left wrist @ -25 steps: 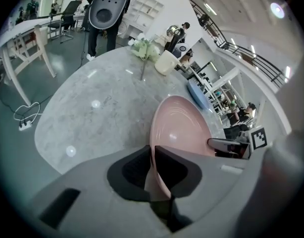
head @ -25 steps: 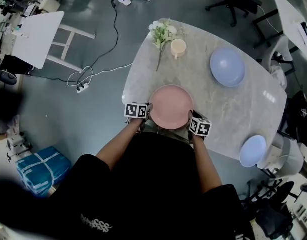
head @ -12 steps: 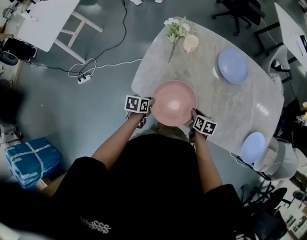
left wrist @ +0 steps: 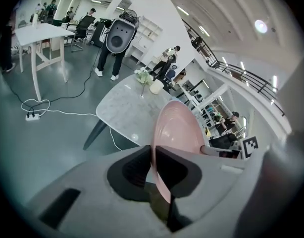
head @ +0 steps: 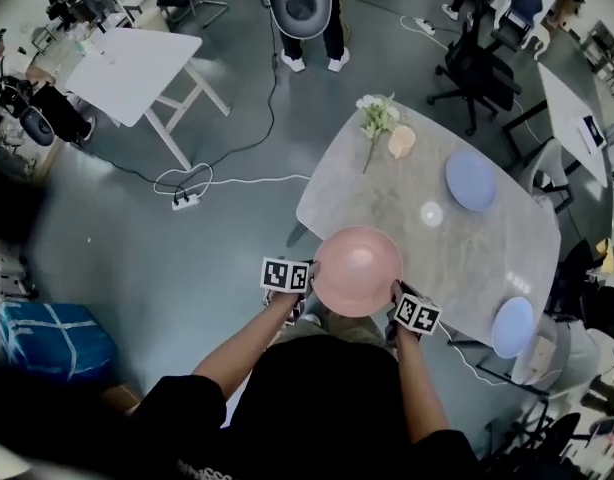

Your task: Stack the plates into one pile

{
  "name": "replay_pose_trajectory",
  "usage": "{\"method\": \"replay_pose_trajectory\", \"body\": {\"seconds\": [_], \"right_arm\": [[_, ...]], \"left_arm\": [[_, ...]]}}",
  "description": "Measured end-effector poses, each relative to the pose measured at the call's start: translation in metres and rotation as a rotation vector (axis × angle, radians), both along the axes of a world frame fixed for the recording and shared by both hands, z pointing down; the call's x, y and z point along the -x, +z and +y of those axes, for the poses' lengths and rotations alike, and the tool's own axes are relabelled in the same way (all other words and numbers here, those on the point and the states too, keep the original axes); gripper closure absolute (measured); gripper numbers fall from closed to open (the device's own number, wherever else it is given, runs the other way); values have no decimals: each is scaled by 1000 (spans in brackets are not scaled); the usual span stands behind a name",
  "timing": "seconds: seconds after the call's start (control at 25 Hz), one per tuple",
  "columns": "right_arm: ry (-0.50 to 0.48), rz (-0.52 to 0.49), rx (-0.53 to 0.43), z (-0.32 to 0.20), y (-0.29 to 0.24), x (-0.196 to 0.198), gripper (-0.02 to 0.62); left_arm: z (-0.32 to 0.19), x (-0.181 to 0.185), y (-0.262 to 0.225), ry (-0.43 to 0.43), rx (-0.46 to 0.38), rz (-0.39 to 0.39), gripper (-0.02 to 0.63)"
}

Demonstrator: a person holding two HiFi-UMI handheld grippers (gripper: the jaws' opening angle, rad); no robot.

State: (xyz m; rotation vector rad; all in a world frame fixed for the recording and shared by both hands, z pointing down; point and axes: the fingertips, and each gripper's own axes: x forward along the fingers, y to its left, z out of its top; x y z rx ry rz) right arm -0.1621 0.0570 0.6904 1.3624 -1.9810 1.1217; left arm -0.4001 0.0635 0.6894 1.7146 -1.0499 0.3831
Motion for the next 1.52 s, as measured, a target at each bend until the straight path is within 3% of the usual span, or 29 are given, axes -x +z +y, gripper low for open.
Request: {"method": "replay_pose_trajectory", "body": {"seconds": [0.28, 0.6, 0.84, 1.16, 1.4, 1.52], "right_arm": [[-17, 54, -61, 32, -32, 12, 563], [-38, 47, -54, 42, -32, 13, 563], [-12, 31, -65, 47, -31, -15, 563], [85, -28, -60, 45, -18, -114, 563], [139, -25, -80, 36, -23, -218, 563], [165, -51, -77, 27, -25, -253, 563]], "left_arm": [[31, 12, -19, 8, -32, 52, 568], [45, 13, -16, -5, -46, 61, 568], [50, -15, -10, 18, -46, 46, 569], [23, -115, -10, 147, -43, -43, 569], [4, -220, -15, 194, -29, -63, 569], [-11, -256, -19, 198, -29, -74, 572]]}}
